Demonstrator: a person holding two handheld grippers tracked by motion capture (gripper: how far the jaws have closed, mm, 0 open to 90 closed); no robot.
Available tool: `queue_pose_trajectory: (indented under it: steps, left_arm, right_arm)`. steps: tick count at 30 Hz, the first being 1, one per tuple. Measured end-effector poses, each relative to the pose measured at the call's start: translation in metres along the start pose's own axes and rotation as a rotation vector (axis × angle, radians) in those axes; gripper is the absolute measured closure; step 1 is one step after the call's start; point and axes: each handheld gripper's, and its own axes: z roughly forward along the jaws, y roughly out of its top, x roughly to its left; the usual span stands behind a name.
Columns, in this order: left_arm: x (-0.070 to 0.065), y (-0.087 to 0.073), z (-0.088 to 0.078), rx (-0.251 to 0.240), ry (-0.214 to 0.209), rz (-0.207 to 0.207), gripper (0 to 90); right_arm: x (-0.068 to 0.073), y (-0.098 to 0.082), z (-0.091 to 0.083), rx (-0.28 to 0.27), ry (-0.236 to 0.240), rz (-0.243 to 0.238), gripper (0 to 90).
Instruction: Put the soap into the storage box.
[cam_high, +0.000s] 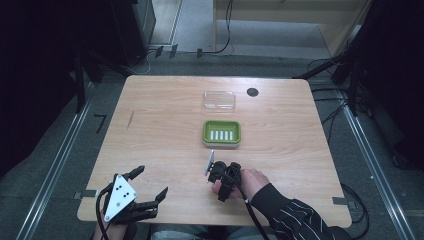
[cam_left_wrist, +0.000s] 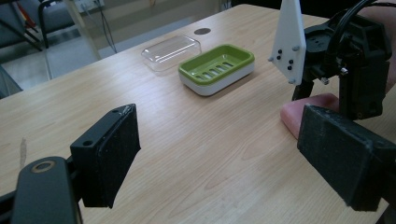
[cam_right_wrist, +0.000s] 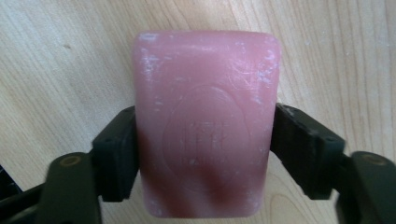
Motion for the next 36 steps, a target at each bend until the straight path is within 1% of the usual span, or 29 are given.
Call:
queue_pose_trajectory:
  steps: [2, 3, 5, 20, 28, 36]
  left_arm:
    - [0.0001, 0.0, -0.0001, 0.0, 0.0, 0.0, 13.9]
    - [0.0001, 0.0, -0.0001, -0.001, 0.001, 0.0, 13.9]
    - [0.0001, 0.0, -0.0002, 0.0, 0.0, 0.001, 13.9]
    - [0.0001, 0.0, -0.0003, -0.001, 0.0, 0.001, 13.9]
    - [0.0001, -0.0001, -0.0002, -0.001, 0.001, 0.001, 13.9]
    - [0.0001, 0.0, -0.0002, 0.0, 0.0, 0.001, 13.9]
  right_arm:
    - [0.0, 0.0, -0.0001, -0.002, 0.002, -0.005, 30.8]
    - [0.0001, 0.0, -0.0008, -0.006, 0.019, -0.014, 36.2]
    - [0.0011, 0.0004, -0.0016, -0.005, 0.018, -0.012, 37.6]
    - [0.0, -0.0007, -0.0015, -0.017, 0.026, -0.019, 38.4]
    - [-0.0004, -0.0016, -0.0038, -0.011, 0.018, -0.031, 38.5]
    - [-0.0047, -0.0047, -0.0075, -0.024, 0.011, -0.029, 38.5]
